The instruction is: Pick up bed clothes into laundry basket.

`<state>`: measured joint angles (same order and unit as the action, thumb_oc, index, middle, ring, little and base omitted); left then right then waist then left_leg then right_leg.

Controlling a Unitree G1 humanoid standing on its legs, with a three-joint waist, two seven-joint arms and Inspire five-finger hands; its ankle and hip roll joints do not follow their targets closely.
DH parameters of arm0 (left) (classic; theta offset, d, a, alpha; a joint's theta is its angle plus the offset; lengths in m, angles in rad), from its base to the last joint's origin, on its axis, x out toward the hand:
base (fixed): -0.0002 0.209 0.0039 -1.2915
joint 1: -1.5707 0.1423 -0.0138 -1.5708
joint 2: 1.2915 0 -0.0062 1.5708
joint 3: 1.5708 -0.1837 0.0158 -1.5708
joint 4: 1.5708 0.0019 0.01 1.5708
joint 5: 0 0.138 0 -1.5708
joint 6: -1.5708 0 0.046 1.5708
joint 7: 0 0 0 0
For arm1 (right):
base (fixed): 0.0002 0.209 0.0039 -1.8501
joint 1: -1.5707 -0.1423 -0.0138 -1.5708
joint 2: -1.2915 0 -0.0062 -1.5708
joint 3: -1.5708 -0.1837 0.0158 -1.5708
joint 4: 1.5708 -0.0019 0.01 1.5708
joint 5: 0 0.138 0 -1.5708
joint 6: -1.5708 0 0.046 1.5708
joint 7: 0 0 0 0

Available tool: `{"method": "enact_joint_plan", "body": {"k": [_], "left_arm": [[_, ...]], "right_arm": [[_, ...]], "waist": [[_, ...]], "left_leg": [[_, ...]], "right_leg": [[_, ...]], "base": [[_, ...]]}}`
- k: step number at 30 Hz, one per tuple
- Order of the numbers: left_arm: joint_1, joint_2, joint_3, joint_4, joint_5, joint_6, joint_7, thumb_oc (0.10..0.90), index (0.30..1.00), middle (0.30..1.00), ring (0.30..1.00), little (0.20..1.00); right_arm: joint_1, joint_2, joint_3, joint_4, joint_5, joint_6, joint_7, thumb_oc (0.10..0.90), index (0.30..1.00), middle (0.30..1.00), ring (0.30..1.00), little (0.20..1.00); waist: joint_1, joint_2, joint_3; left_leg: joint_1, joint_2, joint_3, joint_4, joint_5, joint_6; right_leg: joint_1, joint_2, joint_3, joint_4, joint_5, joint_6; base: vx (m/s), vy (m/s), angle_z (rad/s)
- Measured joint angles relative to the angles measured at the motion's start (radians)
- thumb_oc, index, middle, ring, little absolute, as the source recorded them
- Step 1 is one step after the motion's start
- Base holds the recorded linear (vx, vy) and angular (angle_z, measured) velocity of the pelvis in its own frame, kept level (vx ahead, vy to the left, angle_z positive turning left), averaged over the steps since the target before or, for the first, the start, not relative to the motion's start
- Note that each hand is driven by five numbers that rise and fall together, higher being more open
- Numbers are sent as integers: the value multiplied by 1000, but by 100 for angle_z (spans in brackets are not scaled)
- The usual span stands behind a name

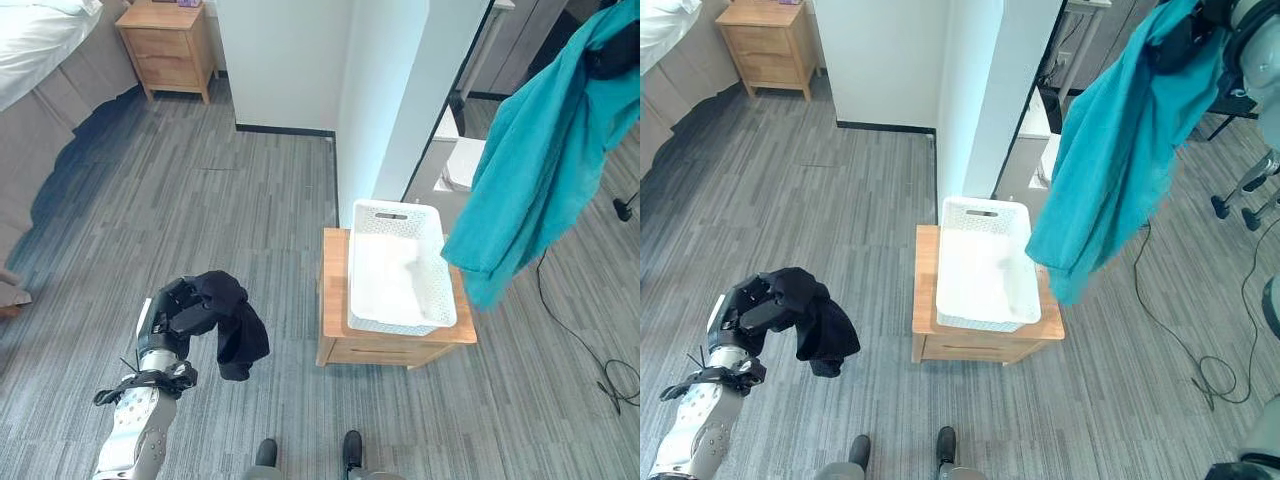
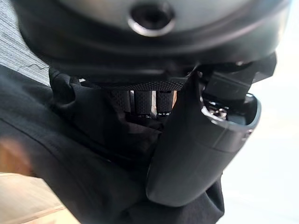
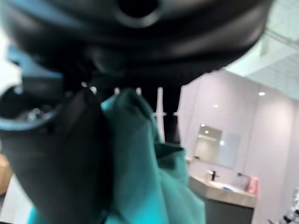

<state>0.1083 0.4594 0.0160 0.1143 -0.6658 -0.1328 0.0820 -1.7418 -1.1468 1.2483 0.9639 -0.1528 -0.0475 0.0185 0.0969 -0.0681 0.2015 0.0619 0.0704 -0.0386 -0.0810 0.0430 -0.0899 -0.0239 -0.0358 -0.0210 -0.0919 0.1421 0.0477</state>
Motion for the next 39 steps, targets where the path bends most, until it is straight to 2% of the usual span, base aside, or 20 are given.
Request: {"method": "enact_joint_plan", "body": {"k": [10,17,19,26,29,33,39], "left_arm": [[0,0,-7,0,1,0,0,400,300,300,300,300],[-3,0,-7,0,1,0,2,400,300,300,300,300],[-11,0,-7,-1,1,0,3,400,300,300,300,300],[-95,-3,-17,0,1,-2,19,400,300,300,300,300],[-122,-5,-26,0,1,-3,23,400,300,300,300,300],[-125,-5,-28,0,1,-3,26,400,300,300,300,300],[-128,-4,-18,-5,2,-3,41,400,300,300,300,300]], "right_arm": [[0,35,-1,-9,1,0,0,400,300,300,300,300],[7,43,-13,-12,0,1,0,400,300,300,300,300],[38,63,-73,-39,-4,12,-3,400,300,300,300,300],[119,154,-105,-117,-30,28,3,400,300,300,300,300],[176,204,-151,-159,-34,29,5,400,300,300,300,300],[236,268,-160,-194,-40,31,14,400,300,300,300,300],[311,315,-178,-143,-66,31,62,400,300,300,300,300]], "waist": [[1,-1,2],[3,0,31],[3,3,45],[15,25,118],[28,29,131],[37,28,134],[64,28,138]], "left_leg": [[-3,2,5,-5,0,0],[-3,2,5,-5,0,1],[-17,0,10,-5,2,3],[-58,1,11,2,11,0],[-72,2,8,3,11,0],[-72,0,8,2,11,0],[-73,-1,4,1,11,0]], "right_leg": [[-7,2,3,0,0,0],[-8,2,3,0,0,1],[-25,1,7,0,4,1],[-62,2,7,1,16,-4],[-76,3,6,1,16,-4],[-76,2,3,1,16,-4],[-76,0,0,1,16,-4]], "base": [[0,0,0],[-15,2,0],[-77,7,-6],[-41,8,-1],[-11,4,0],[0,0,0],[-3,1,1]]}}
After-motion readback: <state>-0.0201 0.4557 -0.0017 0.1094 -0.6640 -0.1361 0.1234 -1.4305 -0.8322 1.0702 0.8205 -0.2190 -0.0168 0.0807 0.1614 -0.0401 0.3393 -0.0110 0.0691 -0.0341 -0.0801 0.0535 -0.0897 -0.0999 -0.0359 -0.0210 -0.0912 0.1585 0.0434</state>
